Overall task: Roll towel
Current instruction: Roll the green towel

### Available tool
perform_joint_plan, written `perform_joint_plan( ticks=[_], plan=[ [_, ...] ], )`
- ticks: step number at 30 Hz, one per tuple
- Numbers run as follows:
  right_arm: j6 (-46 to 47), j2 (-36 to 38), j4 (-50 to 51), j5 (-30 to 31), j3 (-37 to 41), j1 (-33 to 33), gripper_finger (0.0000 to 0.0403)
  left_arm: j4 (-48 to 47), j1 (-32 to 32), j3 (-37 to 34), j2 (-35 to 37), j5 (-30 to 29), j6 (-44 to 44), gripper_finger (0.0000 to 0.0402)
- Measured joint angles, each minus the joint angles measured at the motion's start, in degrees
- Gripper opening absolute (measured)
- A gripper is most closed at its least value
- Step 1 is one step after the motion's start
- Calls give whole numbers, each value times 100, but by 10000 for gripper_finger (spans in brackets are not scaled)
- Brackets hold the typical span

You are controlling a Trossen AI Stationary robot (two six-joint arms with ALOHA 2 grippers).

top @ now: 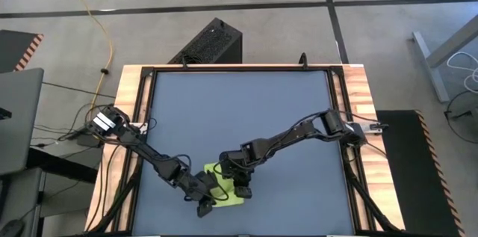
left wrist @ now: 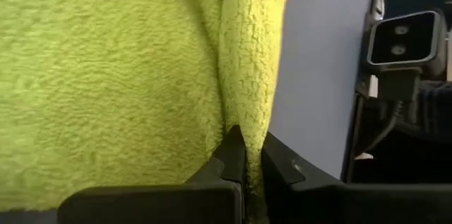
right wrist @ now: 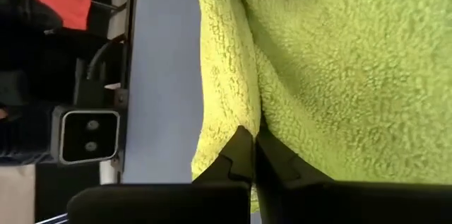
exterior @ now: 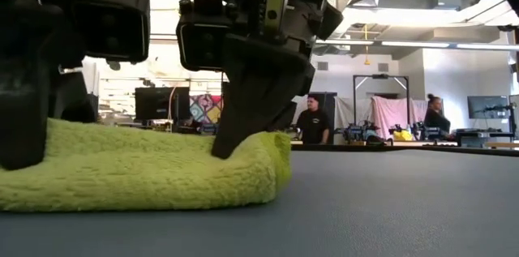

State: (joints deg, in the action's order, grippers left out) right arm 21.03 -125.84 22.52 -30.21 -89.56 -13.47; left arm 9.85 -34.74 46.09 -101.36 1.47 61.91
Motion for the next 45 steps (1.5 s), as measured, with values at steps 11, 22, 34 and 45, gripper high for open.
perform_joint_plan(
  ticks=[11, 22, 34, 45],
  plan=[
    [-55, 479, 879, -104, -197, 86, 118, -34, 124, 11, -343, 442, -98, 0],
    [-1780, 710, 858, 1337, -205, -794, 165, -97, 297, 4, -361, 696, -553, 0],
    [-1426, 1098, 1969, 3238, -203, -1526, 137, -112, 186, -2, -354, 659, -1489, 0],
    [-2151, 1407, 77, 4009, 549, -1996, 135, -90, 133, -7, -361, 588, -1980, 0]
  ],
)
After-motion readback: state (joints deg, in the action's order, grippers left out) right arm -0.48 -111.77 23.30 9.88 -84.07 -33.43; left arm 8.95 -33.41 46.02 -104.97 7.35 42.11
